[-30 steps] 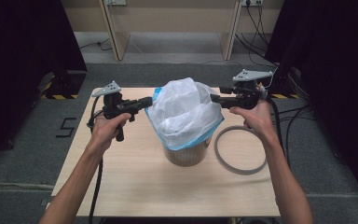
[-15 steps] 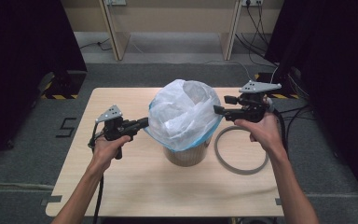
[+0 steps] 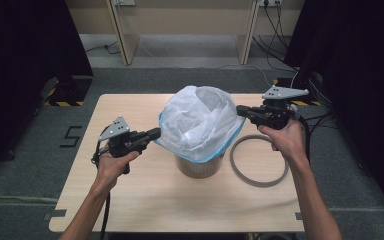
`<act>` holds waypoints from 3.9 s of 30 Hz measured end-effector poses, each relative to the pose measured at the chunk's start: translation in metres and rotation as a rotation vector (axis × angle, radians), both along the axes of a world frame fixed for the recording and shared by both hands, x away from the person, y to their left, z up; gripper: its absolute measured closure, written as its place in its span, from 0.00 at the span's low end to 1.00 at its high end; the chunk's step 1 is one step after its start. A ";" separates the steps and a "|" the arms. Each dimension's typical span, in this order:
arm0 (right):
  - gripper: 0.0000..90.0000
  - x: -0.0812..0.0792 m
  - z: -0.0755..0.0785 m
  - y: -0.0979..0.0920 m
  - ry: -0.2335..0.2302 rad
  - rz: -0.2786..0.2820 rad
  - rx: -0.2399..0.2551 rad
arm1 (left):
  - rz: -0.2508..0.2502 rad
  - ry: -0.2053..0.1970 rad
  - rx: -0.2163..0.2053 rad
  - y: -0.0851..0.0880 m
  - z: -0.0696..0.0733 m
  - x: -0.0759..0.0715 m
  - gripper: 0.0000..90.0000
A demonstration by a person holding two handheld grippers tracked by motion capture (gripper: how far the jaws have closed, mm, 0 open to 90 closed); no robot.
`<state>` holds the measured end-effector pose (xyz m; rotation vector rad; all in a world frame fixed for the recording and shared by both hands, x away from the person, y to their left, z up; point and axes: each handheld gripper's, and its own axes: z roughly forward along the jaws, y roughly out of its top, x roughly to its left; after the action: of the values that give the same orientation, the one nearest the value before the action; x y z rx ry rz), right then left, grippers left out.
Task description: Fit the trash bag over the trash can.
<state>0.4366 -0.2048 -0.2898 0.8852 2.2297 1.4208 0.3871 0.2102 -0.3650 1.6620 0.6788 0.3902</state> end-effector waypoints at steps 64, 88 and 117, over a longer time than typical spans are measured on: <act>0.36 -0.004 0.009 0.006 -0.034 -0.072 -0.028 | 0.139 0.161 0.271 0.043 -0.100 -0.035 0.28; 0.34 0.030 0.044 0.108 -0.030 0.066 -0.078 | 0.167 0.289 0.387 0.057 -0.147 -0.035 0.27; 0.35 0.080 -0.026 0.168 0.175 0.086 -0.333 | 0.162 0.298 0.423 0.055 -0.158 -0.034 0.23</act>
<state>0.5169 -0.0373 -0.3154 0.8336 2.5628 0.9920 0.3533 0.2656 -0.5233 2.0977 1.0084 0.4266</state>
